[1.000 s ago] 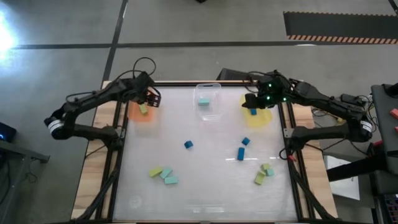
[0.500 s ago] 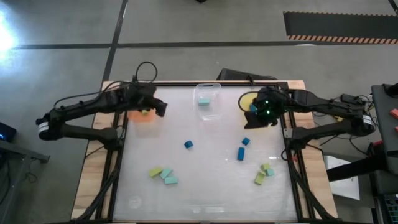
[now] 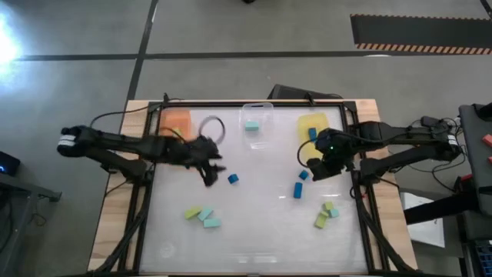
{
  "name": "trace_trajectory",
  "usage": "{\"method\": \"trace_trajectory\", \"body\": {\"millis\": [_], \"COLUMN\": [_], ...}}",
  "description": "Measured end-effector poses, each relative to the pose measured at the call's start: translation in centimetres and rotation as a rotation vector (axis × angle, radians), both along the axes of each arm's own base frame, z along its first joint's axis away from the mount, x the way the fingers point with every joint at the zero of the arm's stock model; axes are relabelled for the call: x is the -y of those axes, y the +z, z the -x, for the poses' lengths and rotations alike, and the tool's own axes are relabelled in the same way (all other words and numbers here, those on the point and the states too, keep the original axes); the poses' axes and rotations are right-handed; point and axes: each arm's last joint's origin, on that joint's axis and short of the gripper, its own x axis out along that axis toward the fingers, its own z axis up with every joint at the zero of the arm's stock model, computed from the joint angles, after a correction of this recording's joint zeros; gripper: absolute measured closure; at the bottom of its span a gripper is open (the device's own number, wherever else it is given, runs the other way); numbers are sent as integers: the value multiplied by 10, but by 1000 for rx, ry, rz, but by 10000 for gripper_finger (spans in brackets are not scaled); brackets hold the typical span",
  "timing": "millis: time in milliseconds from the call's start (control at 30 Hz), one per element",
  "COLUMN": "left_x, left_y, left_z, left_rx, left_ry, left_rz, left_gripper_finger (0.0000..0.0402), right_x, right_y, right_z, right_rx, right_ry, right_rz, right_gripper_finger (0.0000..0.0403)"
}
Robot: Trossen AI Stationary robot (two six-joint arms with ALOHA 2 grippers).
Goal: Sort & place blocks by color
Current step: Put the blue block into the yellow bin
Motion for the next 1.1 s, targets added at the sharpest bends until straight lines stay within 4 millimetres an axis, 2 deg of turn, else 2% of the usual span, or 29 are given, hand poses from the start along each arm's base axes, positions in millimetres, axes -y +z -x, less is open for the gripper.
{"method": "trace_trajectory", "body": {"millis": [200, 500, 867, 1100], "left_x": [19, 28, 26, 22], "left_y": [-39, -77, -117, -130], "left_z": [-26, -58, -71, -74], "left_rx": [-150, -179, -296, -338], "left_ry": [-91, -158, -121, -106], "left_rz": [-54, -111, -156, -162], "left_gripper_finger": [194, 194, 194, 194], "right_x": [-1, -2, -2, -1], "right_y": [0, 0, 0, 0], "right_z": [0, 0, 0, 0], "right_rx": [-3, 3, 12, 16], "right_ry": [8, 22, 43, 52], "right_rz": [1, 7, 20, 26], "right_gripper_finger": [271, 271, 271, 271]}}
